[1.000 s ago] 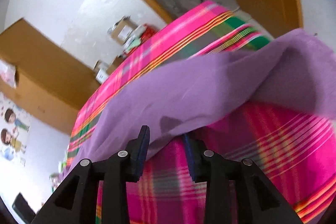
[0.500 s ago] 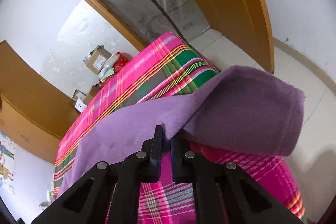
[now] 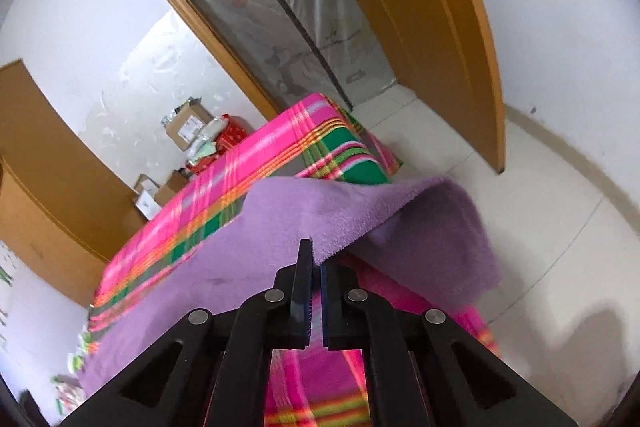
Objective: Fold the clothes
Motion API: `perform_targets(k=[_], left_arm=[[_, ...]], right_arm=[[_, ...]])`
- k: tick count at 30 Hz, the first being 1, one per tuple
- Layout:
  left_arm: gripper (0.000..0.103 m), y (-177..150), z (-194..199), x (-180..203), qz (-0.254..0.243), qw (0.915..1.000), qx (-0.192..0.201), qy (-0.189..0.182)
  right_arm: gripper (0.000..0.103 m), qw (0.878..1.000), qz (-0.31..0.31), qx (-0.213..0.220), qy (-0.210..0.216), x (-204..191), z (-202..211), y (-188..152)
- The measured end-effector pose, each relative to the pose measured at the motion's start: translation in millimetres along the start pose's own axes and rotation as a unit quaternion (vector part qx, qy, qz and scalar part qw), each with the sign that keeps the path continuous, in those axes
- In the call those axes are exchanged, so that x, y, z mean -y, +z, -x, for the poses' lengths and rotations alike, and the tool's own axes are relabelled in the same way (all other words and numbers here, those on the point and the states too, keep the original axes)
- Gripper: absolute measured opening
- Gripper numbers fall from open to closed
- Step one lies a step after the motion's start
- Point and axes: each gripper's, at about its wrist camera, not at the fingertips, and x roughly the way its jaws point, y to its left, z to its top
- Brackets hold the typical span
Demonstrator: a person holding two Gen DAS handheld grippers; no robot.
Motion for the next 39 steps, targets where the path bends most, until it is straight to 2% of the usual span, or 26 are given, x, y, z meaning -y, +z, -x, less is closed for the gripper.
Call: perform_targets(k=[5,8,13,17,22,24,27,29,31,33,39], left_arm=[[0.005,-3,-2,-3,0.001,1.0,-0.009,-0.003],[0.005,-6,-2,-4,0.001,0.9999,-0.013,-0.002],[0.005,-8,0,-6,0.007,0.9998,-0.015,-0.008],[0.005,-10,-2,-6,0.004,0.9997,-0.022,-0.006],[0.005,-11,-4,-5,0.0,0.9995,-0.03,-0.006],[0.005,-10,1,-1,-0.009,0.9995,-0.028,-0.005],[0.006,-10,10,4,-0.016,0.9997,-0.019,-0.009],[0.007,-6,16,8,-0.019,0.9996,-0.009,-0.02],[0.011,-1,21,13,-0.02,0.9994,0.001,-0.03],[0.011,7,23,18,-0.021,0.9987,0.007,-0.045],[0.012,34,11,35,-0.015,0.9965,0.014,-0.081]], right_arm=[[0.004,1.0,0.001,0.003,-0.021,10,28,-20],[0.003,1.0,-0.01,0.003,-0.017,18,44,-31],[0.004,0.999,-0.03,-0.025,-0.031,33,47,-53],[0.006,0.999,-0.01,-0.038,-0.035,35,47,-58],[0.016,0.997,0.052,-0.011,-0.052,28,73,-50],[0.02,0.997,0.048,0.01,-0.052,37,86,-43],[0.034,0.998,0.016,0.031,-0.042,58,100,-27],[0.038,0.999,-0.031,0.028,-0.029,75,97,-16],[0.05,0.998,-0.056,0.022,-0.019,89,87,-4],[0.054,0.997,-0.079,0.015,-0.01,103,75,9],[0.055,0.996,-0.076,-0.054,0.008,112,28,18]])
